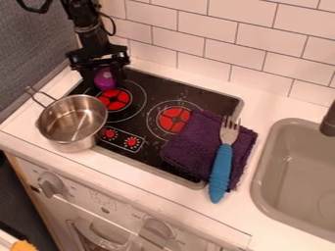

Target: Move the half eggplant to the upper right side of the burner.

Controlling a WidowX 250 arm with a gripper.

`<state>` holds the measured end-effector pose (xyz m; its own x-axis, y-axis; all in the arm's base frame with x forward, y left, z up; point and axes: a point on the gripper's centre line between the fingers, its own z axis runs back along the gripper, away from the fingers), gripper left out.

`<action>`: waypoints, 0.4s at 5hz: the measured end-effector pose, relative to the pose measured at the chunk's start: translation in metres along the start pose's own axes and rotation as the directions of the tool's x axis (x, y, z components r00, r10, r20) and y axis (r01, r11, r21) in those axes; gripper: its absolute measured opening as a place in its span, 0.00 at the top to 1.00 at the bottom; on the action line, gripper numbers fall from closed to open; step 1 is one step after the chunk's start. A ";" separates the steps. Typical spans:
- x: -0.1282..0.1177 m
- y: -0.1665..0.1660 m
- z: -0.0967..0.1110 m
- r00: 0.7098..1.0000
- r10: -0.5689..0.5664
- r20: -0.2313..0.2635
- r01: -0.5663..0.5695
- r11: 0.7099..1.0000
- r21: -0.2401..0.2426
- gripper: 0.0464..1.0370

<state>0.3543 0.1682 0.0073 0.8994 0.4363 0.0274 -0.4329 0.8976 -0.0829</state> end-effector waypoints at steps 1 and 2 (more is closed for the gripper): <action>-0.005 0.003 0.003 1.000 0.003 -0.001 -0.002 1.000 0.021 0.32; -0.013 -0.016 0.011 0.999 -0.032 0.009 0.032 0.999 0.034 0.32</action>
<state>0.3489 0.1488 0.0195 0.9121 0.4080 0.0393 -0.4061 0.9126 -0.0482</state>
